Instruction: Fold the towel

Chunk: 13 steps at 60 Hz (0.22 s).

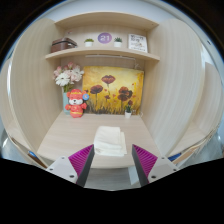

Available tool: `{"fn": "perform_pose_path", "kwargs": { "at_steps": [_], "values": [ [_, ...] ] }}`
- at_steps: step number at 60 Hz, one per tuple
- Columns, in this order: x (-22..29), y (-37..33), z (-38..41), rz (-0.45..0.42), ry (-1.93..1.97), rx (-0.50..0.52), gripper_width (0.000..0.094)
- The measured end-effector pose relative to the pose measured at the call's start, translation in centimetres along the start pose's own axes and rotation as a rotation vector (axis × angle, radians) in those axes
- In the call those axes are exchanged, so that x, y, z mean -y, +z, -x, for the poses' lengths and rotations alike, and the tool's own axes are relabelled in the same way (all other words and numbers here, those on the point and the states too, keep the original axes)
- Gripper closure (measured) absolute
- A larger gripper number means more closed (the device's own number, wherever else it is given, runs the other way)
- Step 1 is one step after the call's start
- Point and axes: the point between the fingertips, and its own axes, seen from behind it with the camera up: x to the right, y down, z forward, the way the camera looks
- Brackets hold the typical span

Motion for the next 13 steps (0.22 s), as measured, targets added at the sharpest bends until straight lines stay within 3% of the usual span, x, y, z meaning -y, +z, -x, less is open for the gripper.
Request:
{"fn": "perform_pose_path", "kwargs": {
  "at_steps": [13],
  "values": [
    [-0.1, -3.0, 1.3, -0.031, -0.016, 0.013, 0.0183]
  ]
}}
